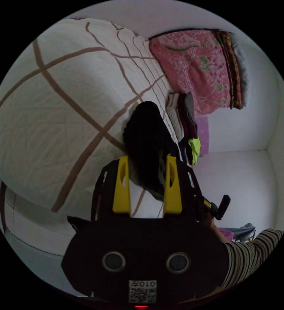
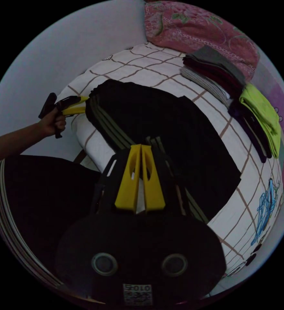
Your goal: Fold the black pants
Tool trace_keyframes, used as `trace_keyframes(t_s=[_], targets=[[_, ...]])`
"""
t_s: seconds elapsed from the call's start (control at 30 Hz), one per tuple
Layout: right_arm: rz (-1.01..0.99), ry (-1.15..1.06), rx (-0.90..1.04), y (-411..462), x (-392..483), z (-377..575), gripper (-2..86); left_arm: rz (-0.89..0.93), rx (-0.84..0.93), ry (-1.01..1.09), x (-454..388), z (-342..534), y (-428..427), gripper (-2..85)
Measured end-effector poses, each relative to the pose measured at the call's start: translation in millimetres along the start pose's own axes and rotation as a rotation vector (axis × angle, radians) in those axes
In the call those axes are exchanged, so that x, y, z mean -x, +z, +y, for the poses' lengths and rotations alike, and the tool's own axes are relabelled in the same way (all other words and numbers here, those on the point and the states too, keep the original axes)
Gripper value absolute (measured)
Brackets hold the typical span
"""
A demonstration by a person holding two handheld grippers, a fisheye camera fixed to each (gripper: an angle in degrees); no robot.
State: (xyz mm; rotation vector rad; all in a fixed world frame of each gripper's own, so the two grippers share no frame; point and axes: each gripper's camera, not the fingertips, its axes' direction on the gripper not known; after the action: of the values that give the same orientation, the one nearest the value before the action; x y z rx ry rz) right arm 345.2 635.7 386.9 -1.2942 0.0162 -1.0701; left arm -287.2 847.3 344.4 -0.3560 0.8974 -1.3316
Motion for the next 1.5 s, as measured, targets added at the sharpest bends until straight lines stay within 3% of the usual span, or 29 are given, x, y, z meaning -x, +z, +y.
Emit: trace_keyframes(t_s=[0.47,0.7,0.8,1.0,1.23,1.3,1.4,1.5], targets=[[0.014,0.042,0.022,12,-6,20,2.3,-0.096,-0.019,-0.044,-25,-9,11,13.0],[-0.001,0.076,-0.01,20,-17,29,2.2,-0.191,-0.049,-0.039,-54,16,-8,17.0],[-0.028,0.066,-0.008,29,-18,28,2.2,-0.142,-0.074,-0.136,-38,20,-4,18.5],[-0.013,-0.062,0.005,39,-7,4,2.2,-0.074,-0.025,-0.121,-41,5,39,19.3],[-0.003,-0.101,0.011,53,-10,5,2.2,-0.14,-0.027,-0.167,-61,6,78,14.9],[-0.004,-0.097,0.025,61,-13,13,2.3,-0.121,-0.05,-0.142,-77,6,84,12.5],[-0.018,-0.069,0.037,72,-21,31,2.3,-0.262,-0.034,-0.058,-125,7,97,9.3],[-0.037,-0.014,0.033,82,-33,55,2.4,-0.305,-0.055,0.119,-185,12,110,7.1]])
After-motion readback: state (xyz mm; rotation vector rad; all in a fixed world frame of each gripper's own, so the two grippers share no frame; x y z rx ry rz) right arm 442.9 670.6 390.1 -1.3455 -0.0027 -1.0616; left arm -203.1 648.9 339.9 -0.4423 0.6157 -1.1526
